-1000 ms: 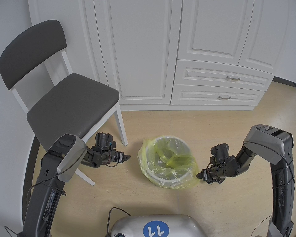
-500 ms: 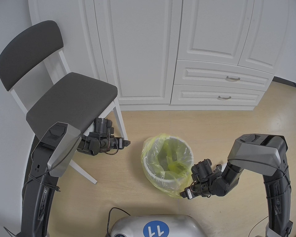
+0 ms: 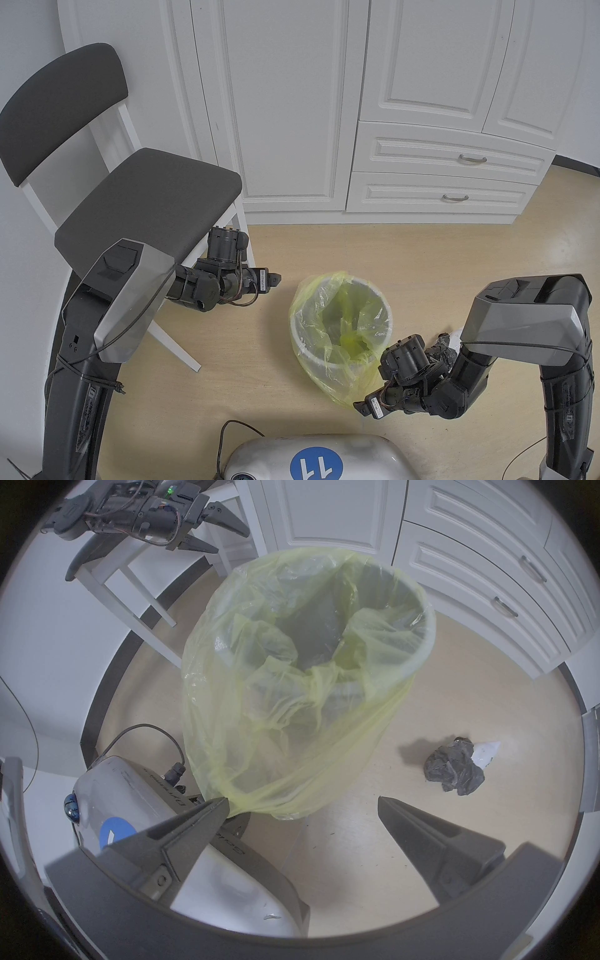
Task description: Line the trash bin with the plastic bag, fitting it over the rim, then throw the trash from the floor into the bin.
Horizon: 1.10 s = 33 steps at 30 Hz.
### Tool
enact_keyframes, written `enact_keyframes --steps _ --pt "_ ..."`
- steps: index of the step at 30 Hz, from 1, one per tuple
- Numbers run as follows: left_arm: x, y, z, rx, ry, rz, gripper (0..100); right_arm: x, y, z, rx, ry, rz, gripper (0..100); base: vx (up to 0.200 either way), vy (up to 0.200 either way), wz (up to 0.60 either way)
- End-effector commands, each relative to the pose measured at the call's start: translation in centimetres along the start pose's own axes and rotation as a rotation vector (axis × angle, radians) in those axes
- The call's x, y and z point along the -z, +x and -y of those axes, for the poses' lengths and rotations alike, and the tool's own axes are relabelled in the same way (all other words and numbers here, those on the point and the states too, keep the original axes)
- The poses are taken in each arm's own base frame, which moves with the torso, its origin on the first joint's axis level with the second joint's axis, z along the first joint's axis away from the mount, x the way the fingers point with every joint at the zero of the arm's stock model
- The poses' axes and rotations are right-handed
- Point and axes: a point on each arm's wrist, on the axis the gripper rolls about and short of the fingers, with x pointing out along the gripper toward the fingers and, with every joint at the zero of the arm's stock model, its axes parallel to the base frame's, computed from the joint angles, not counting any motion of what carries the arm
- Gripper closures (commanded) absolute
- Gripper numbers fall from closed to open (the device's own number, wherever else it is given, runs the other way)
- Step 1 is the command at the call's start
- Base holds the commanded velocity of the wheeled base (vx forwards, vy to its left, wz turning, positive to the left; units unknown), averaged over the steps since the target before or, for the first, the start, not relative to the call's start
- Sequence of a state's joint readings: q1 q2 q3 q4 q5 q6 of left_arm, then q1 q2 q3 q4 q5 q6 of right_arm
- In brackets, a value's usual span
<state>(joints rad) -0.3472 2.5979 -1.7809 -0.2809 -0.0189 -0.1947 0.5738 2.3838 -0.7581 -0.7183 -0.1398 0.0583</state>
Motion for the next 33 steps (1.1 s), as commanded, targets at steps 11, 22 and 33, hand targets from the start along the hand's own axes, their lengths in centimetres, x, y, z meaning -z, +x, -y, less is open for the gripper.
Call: enact_keyframes --steps 11,22,33 --pt "1.7 -0.7 3.8 0.004 0.053 -0.043 0 -0.7 -3.1 2.2 0.121 -0.077 0.033 0 0.0 0.0 0.0" --pt "4.4 -2.0 8.5 0.002 0.12 -0.101 0 -1.6 -4.1 4.3 0.162 -0.058 0.062 0 0.0 0.0 0.0" --pt "7.9 1.8 9.6 -0.055 0.15 -0.129 0 -1.9 -0.4 8.6 0.239 0.021 0.035 0 0.0 0.0 0.0"
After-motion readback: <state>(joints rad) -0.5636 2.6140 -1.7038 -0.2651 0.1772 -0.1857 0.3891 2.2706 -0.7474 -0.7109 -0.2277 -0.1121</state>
